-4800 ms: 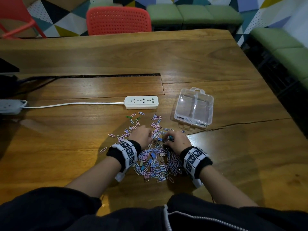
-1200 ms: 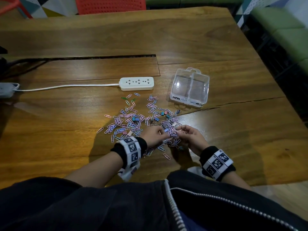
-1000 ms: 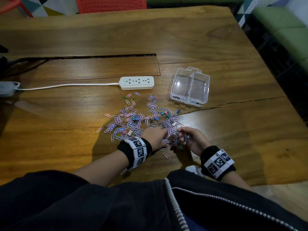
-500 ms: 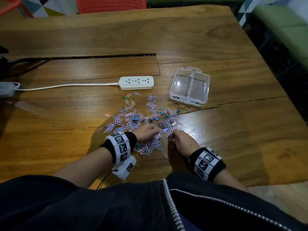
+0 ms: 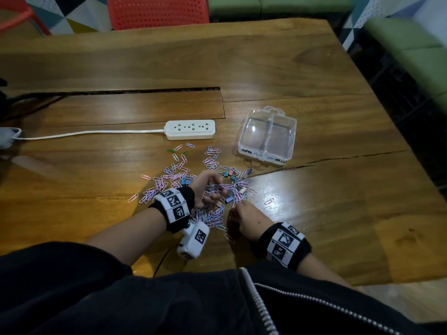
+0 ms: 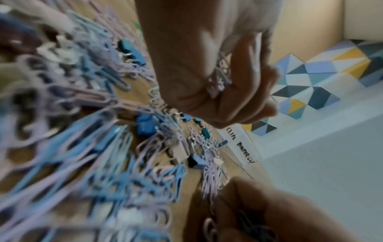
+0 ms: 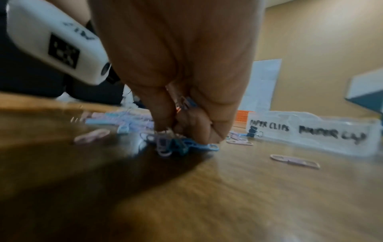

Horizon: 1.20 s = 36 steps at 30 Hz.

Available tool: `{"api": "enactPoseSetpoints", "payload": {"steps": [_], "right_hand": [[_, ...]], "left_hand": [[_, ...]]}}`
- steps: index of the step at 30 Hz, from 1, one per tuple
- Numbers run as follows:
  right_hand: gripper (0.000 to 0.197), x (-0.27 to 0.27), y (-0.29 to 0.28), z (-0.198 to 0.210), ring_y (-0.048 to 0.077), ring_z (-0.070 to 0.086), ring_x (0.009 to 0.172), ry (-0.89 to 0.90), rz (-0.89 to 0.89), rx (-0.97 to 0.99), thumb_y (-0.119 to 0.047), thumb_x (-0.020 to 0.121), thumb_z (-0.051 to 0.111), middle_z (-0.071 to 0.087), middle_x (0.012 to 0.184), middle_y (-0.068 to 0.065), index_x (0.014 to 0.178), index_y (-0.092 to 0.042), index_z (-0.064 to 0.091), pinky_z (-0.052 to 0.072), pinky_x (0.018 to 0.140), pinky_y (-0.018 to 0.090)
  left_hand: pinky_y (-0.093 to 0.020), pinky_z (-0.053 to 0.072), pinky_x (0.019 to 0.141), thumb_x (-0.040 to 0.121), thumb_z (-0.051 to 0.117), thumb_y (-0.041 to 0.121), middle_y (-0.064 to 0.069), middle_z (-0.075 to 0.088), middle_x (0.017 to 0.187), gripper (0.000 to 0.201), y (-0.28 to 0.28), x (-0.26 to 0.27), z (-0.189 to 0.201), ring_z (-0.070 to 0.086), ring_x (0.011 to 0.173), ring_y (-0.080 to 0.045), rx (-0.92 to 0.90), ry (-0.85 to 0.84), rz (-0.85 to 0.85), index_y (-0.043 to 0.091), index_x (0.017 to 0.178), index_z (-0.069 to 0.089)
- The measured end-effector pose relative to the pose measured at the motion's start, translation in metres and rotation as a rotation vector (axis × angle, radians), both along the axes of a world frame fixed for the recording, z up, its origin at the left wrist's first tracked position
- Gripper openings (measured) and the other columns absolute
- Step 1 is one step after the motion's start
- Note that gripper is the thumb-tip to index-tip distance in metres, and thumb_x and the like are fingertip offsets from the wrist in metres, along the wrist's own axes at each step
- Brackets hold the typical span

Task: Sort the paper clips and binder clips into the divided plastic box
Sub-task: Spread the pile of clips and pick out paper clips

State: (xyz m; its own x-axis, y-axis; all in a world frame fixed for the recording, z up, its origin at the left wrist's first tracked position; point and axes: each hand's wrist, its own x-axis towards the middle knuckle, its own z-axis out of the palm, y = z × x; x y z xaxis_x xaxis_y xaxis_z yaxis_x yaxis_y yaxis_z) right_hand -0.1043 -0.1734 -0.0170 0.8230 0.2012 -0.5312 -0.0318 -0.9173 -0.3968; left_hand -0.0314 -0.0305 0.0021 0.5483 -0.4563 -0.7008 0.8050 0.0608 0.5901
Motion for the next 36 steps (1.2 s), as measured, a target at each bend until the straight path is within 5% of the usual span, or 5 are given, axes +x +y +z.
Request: {"api": "enactPoseSetpoints", "payload": {"steps": [14, 19, 25, 31, 36], "right_hand": [[0.018, 0.127, -0.068, 0.065, 0.008, 0.04, 0.049, -0.195, -0.866, 0.784, -0.004, 0.093, 0.039, 0.043, 0.064, 0.0, 0.084, -0.011, 0.054, 0.034, 0.044, 0.018], [0.024, 0.162, -0.059, 0.076, 0.011, 0.052, 0.053, 0.022, -0.977, 1.041, -0.029, 0.099, 0.035, 0.05, 0.078, 0.007, 0.098, -0.011, 0.052, 0.046, 0.043, 0.02], [0.045, 0.157, -0.054, 0.07, 0.028, 0.048, 0.121, -0.039, -0.849, 0.806, -0.037, 0.097, 0.035, 0.049, 0.131, 0.013, 0.134, -0.011, 0.039, 0.04, 0.102, 0.038], [0.017, 0.098, -0.076, 0.056, 0.016, 0.054, 0.073, -0.104, -0.84, 0.859, -0.009, 0.095, 0.04, 0.057, 0.086, 0.005, 0.09, -0.01, 0.056, 0.047, 0.065, 0.021], [0.015, 0.041, -0.084, 0.008, 0.014, 0.052, 0.076, -0.135, -0.527, 0.333, 0.001, 0.079, 0.062, 0.052, 0.087, 0.001, 0.088, -0.011, 0.064, 0.048, 0.072, 0.026]], "left_hand": [[-0.014, 0.032, 0.034, 0.094, 0.028, 0.017, 0.0, 0.043, 0.044, 0.029, -0.094, 0.104, 0.051, 0.037, 0.032, -0.009, 0.002, 0.047, 0.26, 0.01, 0.069, 0.043], [-0.044, 0.04, 0.099, 0.089, 0.031, 0.059, -0.022, 0.039, 0.138, 0.072, -0.108, 0.126, 0.056, 0.047, 0.119, -0.034, -0.019, 0.075, 0.242, 0.006, 0.138, 0.031], [-0.046, 0.025, 0.113, 0.091, 0.03, 0.056, -0.023, 0.018, 0.151, 0.074, -0.1, 0.118, 0.056, 0.022, 0.139, -0.035, 0.092, -0.112, 0.086, 0.003, 0.142, 0.025], [-0.015, 0.041, 0.059, 0.092, 0.047, 0.011, -0.003, 0.057, 0.09, 0.016, -0.078, 0.078, 0.047, 0.049, 0.072, -0.011, 0.563, -0.702, -0.359, 0.004, 0.103, 0.058], [-0.03, 0.044, 0.098, 0.09, 0.047, 0.005, -0.012, 0.053, 0.129, 0.036, -0.053, 0.043, 0.017, 0.052, 0.114, -0.022, 0.899, -1.006, -0.823, 0.007, 0.125, 0.052]]}}
